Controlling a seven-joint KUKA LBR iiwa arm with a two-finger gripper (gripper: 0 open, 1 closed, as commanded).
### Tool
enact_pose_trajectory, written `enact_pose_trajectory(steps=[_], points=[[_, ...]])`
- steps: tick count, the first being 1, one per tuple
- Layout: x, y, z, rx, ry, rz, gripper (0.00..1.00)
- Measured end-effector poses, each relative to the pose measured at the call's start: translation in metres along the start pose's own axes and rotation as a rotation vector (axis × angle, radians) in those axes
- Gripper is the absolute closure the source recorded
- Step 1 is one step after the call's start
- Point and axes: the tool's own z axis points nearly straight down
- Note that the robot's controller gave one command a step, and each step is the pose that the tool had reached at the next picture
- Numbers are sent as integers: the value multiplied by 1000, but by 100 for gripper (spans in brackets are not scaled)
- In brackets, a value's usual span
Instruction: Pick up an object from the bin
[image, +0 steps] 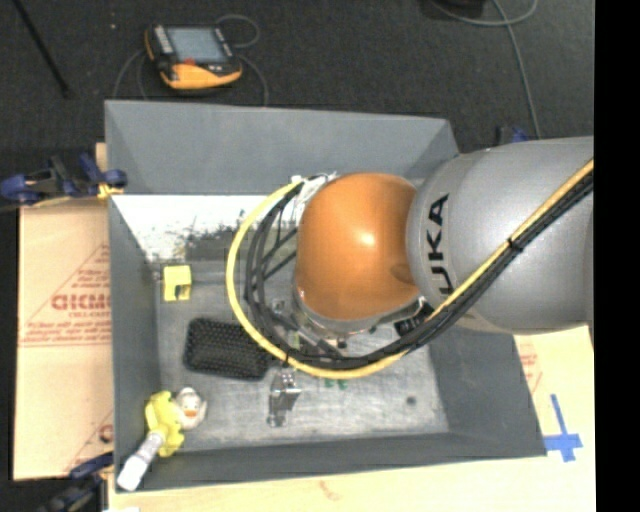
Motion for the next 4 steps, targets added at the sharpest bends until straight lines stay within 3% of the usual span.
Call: enact_pose_trajectory(steps=[1,2,3,4], points=[[-2,-1,-4,-1,-7,3,0],[-21,24,49,-3,-15,2,0],[-28,42,80,2,-3,-157,0],[-55,46,67,1,-8,-358,0]])
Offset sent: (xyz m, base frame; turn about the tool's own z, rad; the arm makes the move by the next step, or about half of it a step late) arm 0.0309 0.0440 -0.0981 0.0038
